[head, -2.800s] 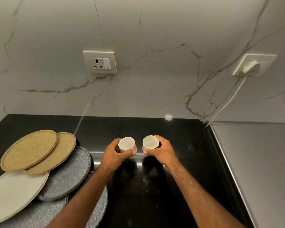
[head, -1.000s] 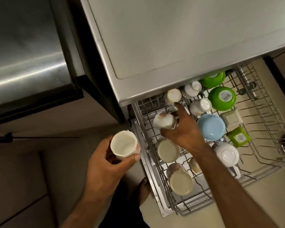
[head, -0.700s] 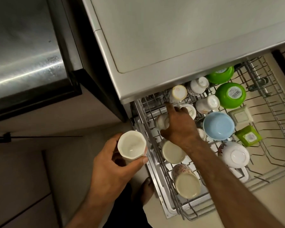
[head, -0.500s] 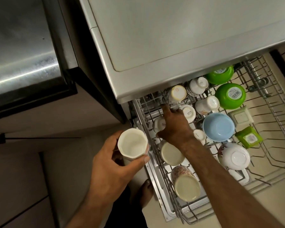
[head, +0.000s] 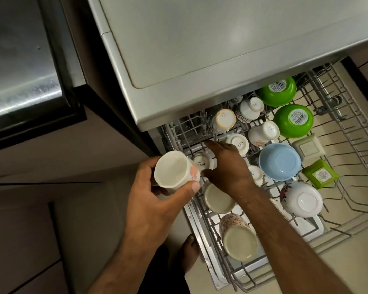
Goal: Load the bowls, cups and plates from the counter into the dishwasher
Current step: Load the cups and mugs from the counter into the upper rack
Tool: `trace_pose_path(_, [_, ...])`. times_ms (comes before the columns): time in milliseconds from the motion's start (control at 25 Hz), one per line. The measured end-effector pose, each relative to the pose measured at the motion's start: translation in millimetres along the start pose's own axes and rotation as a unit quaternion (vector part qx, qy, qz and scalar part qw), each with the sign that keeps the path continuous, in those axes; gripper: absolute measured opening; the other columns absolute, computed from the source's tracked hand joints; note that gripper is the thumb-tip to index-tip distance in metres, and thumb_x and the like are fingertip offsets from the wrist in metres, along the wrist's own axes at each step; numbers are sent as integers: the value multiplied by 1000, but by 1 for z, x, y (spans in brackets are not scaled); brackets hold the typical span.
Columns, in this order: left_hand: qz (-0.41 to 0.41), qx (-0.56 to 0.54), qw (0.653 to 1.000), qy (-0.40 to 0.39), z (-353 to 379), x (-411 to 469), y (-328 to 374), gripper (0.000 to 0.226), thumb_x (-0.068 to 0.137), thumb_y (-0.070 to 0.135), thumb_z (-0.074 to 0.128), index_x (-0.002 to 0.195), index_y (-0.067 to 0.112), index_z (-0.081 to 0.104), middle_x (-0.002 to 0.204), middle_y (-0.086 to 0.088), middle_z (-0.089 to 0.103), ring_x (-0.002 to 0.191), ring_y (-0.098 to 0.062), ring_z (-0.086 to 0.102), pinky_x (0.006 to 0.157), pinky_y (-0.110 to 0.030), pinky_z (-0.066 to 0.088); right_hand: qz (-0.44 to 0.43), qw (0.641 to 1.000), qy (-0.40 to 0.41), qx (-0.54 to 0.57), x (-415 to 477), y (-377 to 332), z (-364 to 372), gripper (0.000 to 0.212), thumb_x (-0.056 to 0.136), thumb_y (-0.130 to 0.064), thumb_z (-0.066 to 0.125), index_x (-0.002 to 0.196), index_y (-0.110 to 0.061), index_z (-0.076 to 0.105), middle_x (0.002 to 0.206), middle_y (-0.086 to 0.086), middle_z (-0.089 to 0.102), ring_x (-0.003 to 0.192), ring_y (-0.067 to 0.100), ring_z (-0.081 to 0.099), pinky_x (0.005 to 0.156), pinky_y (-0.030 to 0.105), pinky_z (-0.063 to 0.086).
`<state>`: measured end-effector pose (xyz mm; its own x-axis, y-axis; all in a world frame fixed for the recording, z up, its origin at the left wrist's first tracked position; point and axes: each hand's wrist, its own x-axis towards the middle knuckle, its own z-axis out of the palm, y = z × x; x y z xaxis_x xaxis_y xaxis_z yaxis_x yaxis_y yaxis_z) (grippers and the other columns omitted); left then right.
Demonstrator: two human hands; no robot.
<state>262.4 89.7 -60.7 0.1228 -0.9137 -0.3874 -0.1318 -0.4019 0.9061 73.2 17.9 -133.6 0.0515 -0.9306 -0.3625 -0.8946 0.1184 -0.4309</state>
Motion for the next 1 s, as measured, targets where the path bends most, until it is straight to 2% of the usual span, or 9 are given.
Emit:
trace_pose_path(120, [-22, -58, 998, -12, 10, 8, 2, 71, 58, 46, 90, 121, 33, 61, 116, 7, 73, 107, -16, 72, 86, -35, 61, -14, 963, 1, 270, -18, 2, -12, 79, 76, -5, 83, 145, -22, 49, 142, -5, 58, 130, 11, 52, 113, 32, 41])
trace_pose_path(240, [-48, -114, 992, -19, 22, 16, 5, 59, 69, 34, 90, 122, 21, 65, 114, -3, 76, 106, -23, 74, 91, -44, 60, -71, 815, -74, 571, -45, -1, -21, 84, 73, 10, 75, 146, -13, 41, 148, 2, 53, 133, 24, 53, 106, 44, 48])
trace_pose_path(320, [-62, -145, 987, -35, 28, 19, 8, 52, 77, 32, 86, 123, 15, 68, 114, -10, 76, 107, -31, 73, 97, -55, 56, -84, 748, -81, 653, -57, -9, -21, 85, 72, 11, 74, 147, -12, 40, 151, 6, 49, 134, 29, 53, 101, 44, 51])
trace_pose_path(400, [-71, -165, 982, -54, 34, 20, 11, 47, 83, 32, 81, 123, 9, 69, 113, -15, 76, 107, -34, 73, 99, -55, 55, -73, 723, -46, 685, -61, -16, -19, 80, 73, 6, 77, 143, -14, 46, 148, 6, 52, 131, 27, 56, 97, 40, 53])
trace_pose_path(520, [-79, -156, 981, -84, 40, 22, 15, 40, 92, 32, 75, 124, 8, 70, 114, -14, 76, 107, -31, 74, 98, -52, 57, -31, 731, 13, 682, -56, -16, -16, 82, 72, 0, 80, 144, -13, 44, 145, 5, 56, 127, 25, 60, 93, 38, 55])
trace_pose_path(640, [-60, -94, 990, -85, 43, 25, 16, 49, 87, 46, 71, 131, 25, 64, 112, -3, 77, 100, -20, 76, 82, -37, 62, 5, 763, 64, 643, -43, -9, -18, 83, 70, -4, 85, 142, -16, 47, 139, 3, 61, 121, 25, 64, 93, 42, 56])
trace_pose_path(800, [-15, -28, 999, -35, 38, 21, 10, 86, 78, 66, 75, 151, 35, 42, 114, 3, 72, 97, -15, 75, 73, -31, 63, 44, 872, 97, 477, 0, 0, -16, 82, 70, -13, 92, 140, -23, 49, 133, -12, 60, 116, 12, 63, 91, 36, 59])
trace_pose_path(920, [4, -13, 1000, -11, 33, 12, 6, 81, 75, 70, 70, 146, 41, 46, 114, 5, 70, 99, -19, 74, 78, -40, 63, 22, 928, 89, 361, 37, -7, -6, 82, 69, -14, 90, 141, -19, 50, 129, -12, 61, 112, 5, 61, 92, 20, 52])
trace_pose_path(1000, [11, -12, 1000, -2, 31, 6, 2, 74, 75, 70, 69, 141, 42, 51, 113, 5, 71, 100, -20, 73, 80, -44, 62, -19, 962, 107, 251, 57, -12, 3, 77, 69, -12, 87, 139, -17, 54, 127, -4, 64, 113, 12, 61, 94, 20, 47])
